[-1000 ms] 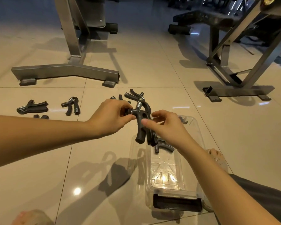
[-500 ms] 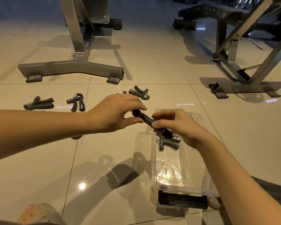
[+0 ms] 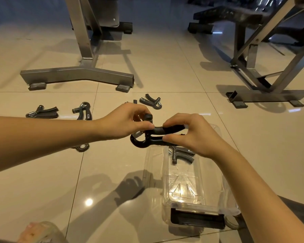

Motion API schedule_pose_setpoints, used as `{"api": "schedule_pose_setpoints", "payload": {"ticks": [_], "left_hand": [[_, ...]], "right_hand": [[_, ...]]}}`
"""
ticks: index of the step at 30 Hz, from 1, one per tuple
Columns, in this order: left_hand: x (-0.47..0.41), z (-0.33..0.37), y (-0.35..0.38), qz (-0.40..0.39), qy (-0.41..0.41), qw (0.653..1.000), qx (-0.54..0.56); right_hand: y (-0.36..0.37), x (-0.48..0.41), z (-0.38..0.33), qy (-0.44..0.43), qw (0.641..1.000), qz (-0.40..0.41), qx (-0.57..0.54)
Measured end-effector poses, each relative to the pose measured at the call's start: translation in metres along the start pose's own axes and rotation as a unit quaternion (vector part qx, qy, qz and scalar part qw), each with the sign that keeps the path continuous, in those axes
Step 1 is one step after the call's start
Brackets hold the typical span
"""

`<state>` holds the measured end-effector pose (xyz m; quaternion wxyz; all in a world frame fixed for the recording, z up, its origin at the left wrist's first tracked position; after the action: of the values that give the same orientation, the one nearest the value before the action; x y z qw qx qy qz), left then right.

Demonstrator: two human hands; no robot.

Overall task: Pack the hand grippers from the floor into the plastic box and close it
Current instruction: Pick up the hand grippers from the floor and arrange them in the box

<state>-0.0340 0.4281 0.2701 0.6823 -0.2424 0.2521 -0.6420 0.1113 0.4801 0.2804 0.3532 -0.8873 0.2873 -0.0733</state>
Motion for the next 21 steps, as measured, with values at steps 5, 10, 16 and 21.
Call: {"api": "schedule_pose_setpoints", "payload": {"ticks": [5,10,16,21], "left_hand": [[-0.006,-0.019,0.008,0.002,-0.069,0.99,0.123],[-0.015,-0.025,0.021,-0.019,-0.097,0.984,0.15],[-0.036,-0.019,0.04,-0.051,-0.101,0.983,0.145],[-0.064,-0.026,0.057,-0.062,-0.07,0.996,0.003]], "right_hand": [[0.018,0.004,-0.007,-0.08,0.96,0.019,0.266],[0.028,0.01,0.003,-0.1,0.954,0.021,0.283],[0.016,0.016,0.019,-0.08,0.951,0.022,0.299],[-0.018,0.032,0.083,0.051,0.96,-0.011,0.277]]}}
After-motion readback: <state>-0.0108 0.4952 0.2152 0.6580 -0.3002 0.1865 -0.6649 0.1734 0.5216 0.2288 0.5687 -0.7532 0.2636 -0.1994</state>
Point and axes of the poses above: each hand's wrist, its own x-axis away from the middle knuckle, its own y-axis out of the palm, z = x × y, the point moved 10 cm from there along -x, towards the middle knuckle, and after that the axes turned 4 degrees about -x, right-handed, at the moved point
